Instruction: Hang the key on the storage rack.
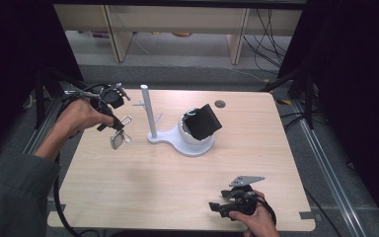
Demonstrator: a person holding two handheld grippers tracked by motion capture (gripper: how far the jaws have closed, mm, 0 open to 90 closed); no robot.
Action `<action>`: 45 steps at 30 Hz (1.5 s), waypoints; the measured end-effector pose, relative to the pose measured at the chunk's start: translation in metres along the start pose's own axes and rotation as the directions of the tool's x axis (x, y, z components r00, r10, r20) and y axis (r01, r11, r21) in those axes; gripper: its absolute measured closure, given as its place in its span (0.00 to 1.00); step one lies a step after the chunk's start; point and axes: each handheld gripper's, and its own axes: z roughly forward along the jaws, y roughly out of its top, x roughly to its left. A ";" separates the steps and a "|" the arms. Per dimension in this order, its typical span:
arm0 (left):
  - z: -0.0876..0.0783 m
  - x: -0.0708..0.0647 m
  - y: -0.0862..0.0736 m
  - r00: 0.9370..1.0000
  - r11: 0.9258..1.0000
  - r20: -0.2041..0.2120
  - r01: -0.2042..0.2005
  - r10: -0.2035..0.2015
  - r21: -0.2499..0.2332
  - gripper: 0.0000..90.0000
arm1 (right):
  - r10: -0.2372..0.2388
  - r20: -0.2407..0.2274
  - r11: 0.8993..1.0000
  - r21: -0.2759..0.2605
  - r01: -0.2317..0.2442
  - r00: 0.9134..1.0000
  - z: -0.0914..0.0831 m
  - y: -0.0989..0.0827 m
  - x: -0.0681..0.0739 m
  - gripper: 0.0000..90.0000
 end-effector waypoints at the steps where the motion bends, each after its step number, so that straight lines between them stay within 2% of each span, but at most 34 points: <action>1: 0.000 0.001 0.002 1.000 1.000 0.001 0.005 -0.005 0.004 0.84 | 0.000 0.002 1.000 -0.002 0.000 1.000 0.000 0.000 0.000 0.33; 4: -0.002 0.003 0.006 1.000 1.000 -0.001 0.011 -0.011 -0.003 0.83 | 0.000 0.000 1.000 -0.002 0.000 1.000 0.000 0.000 0.000 0.33; 5: -0.003 0.004 0.008 1.000 1.000 0.009 0.011 -0.011 -0.007 0.83 | -0.015 -0.005 1.000 -0.004 0.015 1.000 0.000 0.000 -0.001 0.33; 8: -0.003 0.007 0.014 1.000 1.000 -0.007 0.021 -0.021 -0.011 0.83 | -0.001 -0.001 1.000 -0.003 0.001 1.000 0.000 0.000 0.000 0.33; 13: -0.001 0.017 0.021 0.999 0.999 -0.010 0.048 -0.048 -0.012 0.83 | -0.002 0.001 1.000 0.006 0.002 1.000 0.001 0.000 0.001 0.33; 14: -0.001 0.019 0.023 0.999 0.999 -0.021 0.042 -0.043 -0.013 0.83 | -0.005 -0.011 1.000 0.005 0.005 1.000 0.002 0.000 0.000 0.33; 15: -0.001 0.019 0.024 0.998 0.998 -0.019 0.056 -0.057 -0.016 0.83 | -0.005 -0.018 1.000 0.003 0.005 1.000 0.002 0.000 0.000 0.33; 16: -0.001 0.022 0.026 0.999 0.999 -0.028 0.036 -0.037 -0.028 0.83 | -0.002 -0.017 1.000 0.005 0.002 1.000 0.002 -0.001 0.000 0.33; 17: -0.001 0.020 0.026 0.998 0.998 -0.020 0.058 -0.059 -0.023 0.83 | -0.005 -0.017 1.000 0.004 0.005 1.000 0.002 0.000 0.000 0.33; 20: -0.001 0.020 0.030 0.998 0.998 -0.029 0.055 -0.055 -0.013 0.83 | -0.003 -0.016 1.000 0.005 0.003 1.000 0.002 -0.001 0.000 0.33; 23: -0.001 0.020 0.035 0.998 0.998 -0.015 0.058 -0.058 -0.022 0.83 | -0.005 -0.020 1.000 0.005 0.005 1.000 0.002 0.000 0.000 0.33; 26: 0.004 0.021 0.040 0.998 0.998 -0.022 0.060 -0.061 -0.004 0.83 | -0.005 -0.007 1.000 0.010 0.006 1.000 0.002 -0.001 0.001 0.33; 31: 0.012 0.024 0.044 0.997 0.997 -0.024 0.073 -0.073 -0.004 0.83 | -0.003 -0.014 1.000 0.012 0.003 1.000 0.002 0.000 0.002 0.33; 33: 0.015 0.028 0.045 0.997 0.997 -0.032 0.068 -0.069 -0.021 0.83 | -0.005 -0.011 1.000 0.010 0.005 1.000 0.002 0.000 0.002 0.33; 37: 0.020 0.029 0.047 0.997 0.998 -0.022 0.068 -0.068 -0.008 0.83 | -0.005 -0.017 1.000 0.010 0.005 1.000 0.002 0.000 0.002 0.33; 38: 0.021 0.029 0.048 0.997 0.998 -0.021 0.069 -0.069 -0.008 0.83 | -0.005 -0.038 1.000 0.010 0.006 0.999 0.003 0.000 0.002 0.33; 41: 0.025 0.028 0.049 0.998 0.998 -0.025 0.063 -0.063 -0.009 0.83 | -0.005 -0.034 1.000 0.007 0.005 0.999 0.003 0.000 0.002 0.33; 43: 0.028 0.025 0.050 0.996 0.996 -0.016 0.084 -0.084 -0.002 0.83 | -0.002 -0.019 1.000 0.011 0.002 1.000 0.002 0.000 0.002 0.33; 44: 0.028 0.026 0.050 0.997 0.997 -0.015 0.081 -0.081 0.003 0.83 | -0.001 -0.016 1.000 0.013 0.001 1.000 0.002 0.000 0.002 0.33; 45: 0.030 0.027 0.051 0.998 0.998 -0.025 0.063 -0.063 -0.012 0.83 | -0.004 -0.017 1.000 0.010 0.004 1.000 0.002 0.000 0.002 0.33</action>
